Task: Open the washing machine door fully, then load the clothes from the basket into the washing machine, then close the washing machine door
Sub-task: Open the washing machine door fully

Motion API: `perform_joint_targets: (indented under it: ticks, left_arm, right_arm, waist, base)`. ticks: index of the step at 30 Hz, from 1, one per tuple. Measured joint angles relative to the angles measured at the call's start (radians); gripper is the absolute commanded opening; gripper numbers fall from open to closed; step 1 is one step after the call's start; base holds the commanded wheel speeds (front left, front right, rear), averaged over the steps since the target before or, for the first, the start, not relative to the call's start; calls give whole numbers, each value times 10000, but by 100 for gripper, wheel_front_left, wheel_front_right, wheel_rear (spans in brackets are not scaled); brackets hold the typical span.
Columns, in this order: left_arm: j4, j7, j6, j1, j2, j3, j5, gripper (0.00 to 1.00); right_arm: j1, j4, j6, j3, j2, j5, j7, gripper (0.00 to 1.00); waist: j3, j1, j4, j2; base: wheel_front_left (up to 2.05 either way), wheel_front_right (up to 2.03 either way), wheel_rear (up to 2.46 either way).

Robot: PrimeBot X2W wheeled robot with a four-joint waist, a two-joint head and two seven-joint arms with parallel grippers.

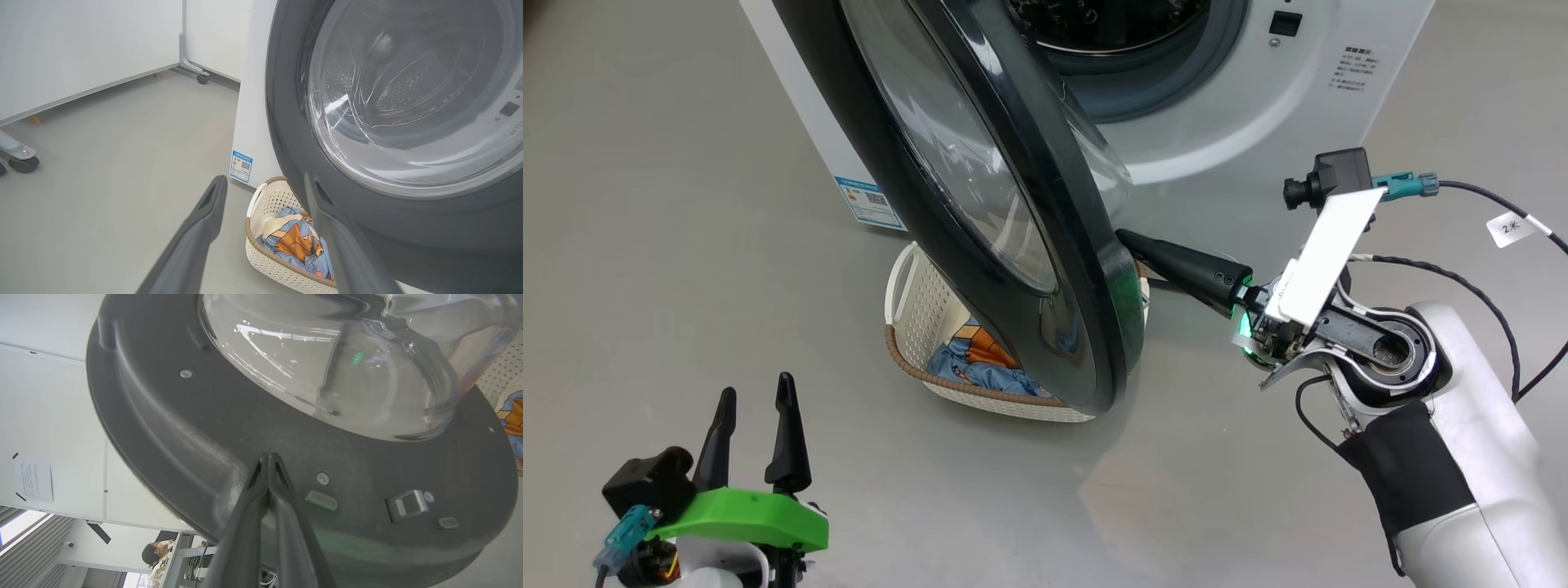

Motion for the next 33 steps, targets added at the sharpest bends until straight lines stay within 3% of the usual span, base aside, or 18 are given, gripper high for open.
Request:
perform_joint_targets:
  ticks: [22, 33]
  left_arm:
    - [-192, 0, 0, 248, 31, -756, -336, 100]
    - [-280, 0, 0, 454, 50, -834, -336, 100]
  right_arm:
    - [645, -42, 0, 1480, 272, -523, -984, 0]
    - [694, 159, 0, 2080, 332, -408, -1601, 0]
  waist:
    - [-790, 0, 1559, 0]
    - [-1092, 0, 1878, 0]
  base:
    - [0, 0, 0]
    - [0, 0, 0]
